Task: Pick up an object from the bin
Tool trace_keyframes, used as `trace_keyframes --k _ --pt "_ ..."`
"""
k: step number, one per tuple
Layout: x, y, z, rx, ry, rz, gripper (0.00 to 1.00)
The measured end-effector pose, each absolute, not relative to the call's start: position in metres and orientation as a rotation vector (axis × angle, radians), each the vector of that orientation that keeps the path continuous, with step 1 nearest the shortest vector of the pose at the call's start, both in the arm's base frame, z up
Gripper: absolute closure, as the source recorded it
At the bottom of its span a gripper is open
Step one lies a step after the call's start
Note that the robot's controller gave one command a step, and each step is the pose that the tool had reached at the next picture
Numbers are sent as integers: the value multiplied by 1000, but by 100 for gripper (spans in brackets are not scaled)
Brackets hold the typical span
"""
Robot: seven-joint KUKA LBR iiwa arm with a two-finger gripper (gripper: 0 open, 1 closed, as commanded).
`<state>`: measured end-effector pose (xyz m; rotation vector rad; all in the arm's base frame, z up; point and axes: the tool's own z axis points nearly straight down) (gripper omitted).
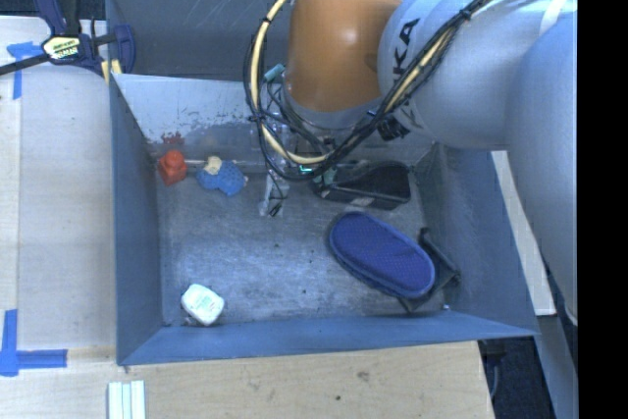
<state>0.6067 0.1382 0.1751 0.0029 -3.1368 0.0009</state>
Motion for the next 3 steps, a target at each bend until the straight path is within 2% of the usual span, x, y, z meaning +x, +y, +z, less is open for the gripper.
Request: trace_keyframes --k 1,2,3 --pt "621 201 82 0 -3140 -3 0" --pt "625 189 111 -559 -3097 -3 0" --pt "627 189 68 -598 -3080 2 0"
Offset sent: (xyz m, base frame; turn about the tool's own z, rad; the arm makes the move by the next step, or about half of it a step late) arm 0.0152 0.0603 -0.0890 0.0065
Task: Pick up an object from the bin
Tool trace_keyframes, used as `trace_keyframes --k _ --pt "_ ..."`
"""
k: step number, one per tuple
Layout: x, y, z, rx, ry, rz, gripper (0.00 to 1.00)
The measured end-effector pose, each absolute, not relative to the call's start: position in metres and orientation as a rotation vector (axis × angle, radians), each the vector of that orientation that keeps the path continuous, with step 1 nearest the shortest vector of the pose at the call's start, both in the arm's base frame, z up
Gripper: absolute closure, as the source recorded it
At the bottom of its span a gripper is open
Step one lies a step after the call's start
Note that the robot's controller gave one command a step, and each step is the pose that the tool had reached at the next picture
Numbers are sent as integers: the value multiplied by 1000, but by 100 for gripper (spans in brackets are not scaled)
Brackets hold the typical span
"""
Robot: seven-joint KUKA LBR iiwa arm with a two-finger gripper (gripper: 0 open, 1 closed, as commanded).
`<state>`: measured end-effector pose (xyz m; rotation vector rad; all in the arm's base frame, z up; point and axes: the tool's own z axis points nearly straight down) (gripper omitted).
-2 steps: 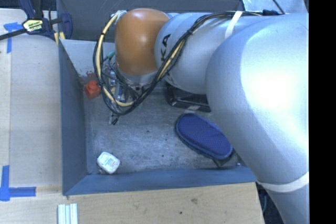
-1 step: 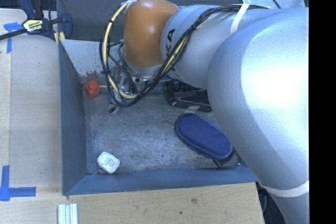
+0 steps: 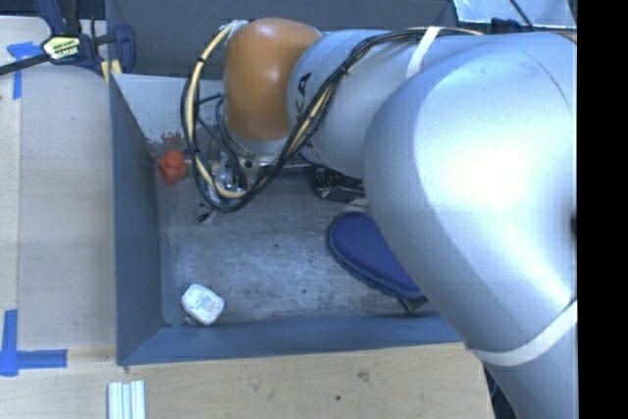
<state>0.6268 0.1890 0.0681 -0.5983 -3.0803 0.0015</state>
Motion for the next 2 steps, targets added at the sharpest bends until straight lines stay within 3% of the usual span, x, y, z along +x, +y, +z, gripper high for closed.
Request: trace_keyframes --k 1,2 --pt "628 189 70 -599 -3083 1 100" --pt "610 168 97 -698 -3063 0 100"
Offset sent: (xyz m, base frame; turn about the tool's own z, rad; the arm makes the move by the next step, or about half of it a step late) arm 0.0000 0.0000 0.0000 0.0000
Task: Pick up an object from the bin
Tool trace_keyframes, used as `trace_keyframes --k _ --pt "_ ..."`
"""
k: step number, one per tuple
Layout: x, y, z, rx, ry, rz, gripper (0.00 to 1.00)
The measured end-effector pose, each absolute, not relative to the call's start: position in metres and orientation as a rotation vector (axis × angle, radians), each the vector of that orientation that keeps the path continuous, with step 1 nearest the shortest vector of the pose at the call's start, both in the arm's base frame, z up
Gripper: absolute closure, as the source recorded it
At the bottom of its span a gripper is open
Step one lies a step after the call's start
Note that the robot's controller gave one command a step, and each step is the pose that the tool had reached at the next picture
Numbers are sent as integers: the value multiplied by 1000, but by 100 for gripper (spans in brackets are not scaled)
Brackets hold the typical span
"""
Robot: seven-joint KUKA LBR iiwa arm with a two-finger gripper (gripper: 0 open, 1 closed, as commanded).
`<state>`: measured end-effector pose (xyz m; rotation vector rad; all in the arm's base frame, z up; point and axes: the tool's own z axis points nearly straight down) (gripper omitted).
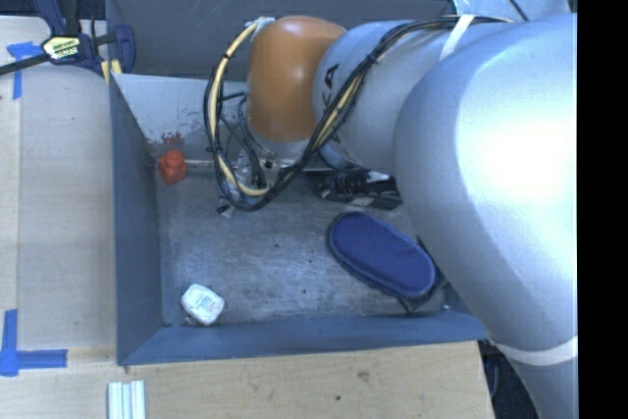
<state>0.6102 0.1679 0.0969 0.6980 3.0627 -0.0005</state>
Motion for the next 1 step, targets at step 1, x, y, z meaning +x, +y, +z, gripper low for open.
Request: trace_keyframes --k 1 --pt "562 179 208 652 3072 1 100"
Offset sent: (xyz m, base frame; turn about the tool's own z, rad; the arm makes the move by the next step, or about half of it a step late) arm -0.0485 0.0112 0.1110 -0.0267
